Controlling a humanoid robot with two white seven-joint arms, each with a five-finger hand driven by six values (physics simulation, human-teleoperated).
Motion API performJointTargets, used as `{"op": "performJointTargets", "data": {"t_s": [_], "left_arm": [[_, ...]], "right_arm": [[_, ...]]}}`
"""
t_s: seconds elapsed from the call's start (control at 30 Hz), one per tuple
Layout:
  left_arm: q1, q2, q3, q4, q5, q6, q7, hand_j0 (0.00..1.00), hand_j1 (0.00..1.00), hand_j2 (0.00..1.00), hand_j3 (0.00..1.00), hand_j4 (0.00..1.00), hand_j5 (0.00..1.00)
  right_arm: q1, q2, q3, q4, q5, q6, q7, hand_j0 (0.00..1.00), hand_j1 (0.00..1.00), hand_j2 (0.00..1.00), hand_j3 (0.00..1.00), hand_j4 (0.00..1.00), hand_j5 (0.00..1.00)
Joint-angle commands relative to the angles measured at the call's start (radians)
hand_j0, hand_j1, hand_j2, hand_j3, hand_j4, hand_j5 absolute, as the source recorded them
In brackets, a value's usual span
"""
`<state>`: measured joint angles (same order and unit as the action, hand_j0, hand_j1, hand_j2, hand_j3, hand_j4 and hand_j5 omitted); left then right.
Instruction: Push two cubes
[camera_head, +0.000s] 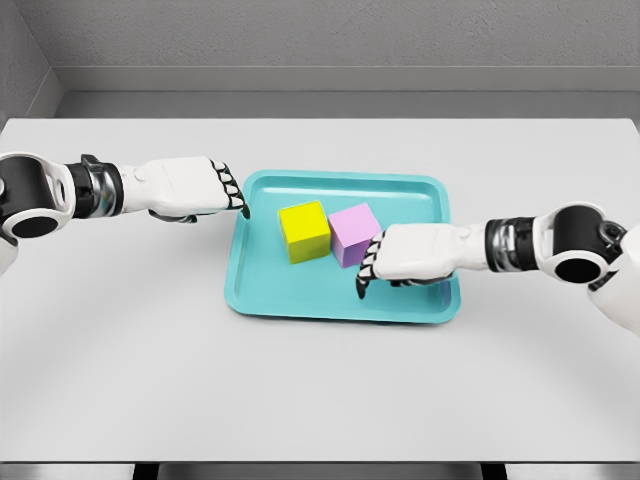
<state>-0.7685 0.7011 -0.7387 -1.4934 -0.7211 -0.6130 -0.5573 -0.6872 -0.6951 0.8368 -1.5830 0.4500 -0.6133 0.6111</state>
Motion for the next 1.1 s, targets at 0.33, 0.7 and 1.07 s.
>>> {"op": "performJointTargets", "data": {"t_s": [0.33,0.7,1.07], "left_arm": [[-0.003,0.0,0.001,0.002,0.003,0.002,0.0,0.78,0.78,0.78,0.78,0.78,0.78],[-0.005,0.0,0.001,0.005,0.003,0.002,0.0,0.78,0.78,0.78,0.78,0.78,0.78],[-0.003,0.0,0.001,0.005,0.006,0.002,0.0,0.78,0.78,0.78,0.78,0.78,0.78]], "right_arm": [[-0.018,0.082,0.022,0.132,0.016,0.002,0.0,0.61,0.61,0.61,0.61,0.61,0.61],[-0.032,0.097,0.036,0.12,0.018,0.002,0.0,0.61,0.61,0.61,0.61,0.61,0.61],[-0.038,0.097,0.036,0.115,0.022,0.002,0.0,0.61,0.61,0.61,0.61,0.61,0.61]]}}
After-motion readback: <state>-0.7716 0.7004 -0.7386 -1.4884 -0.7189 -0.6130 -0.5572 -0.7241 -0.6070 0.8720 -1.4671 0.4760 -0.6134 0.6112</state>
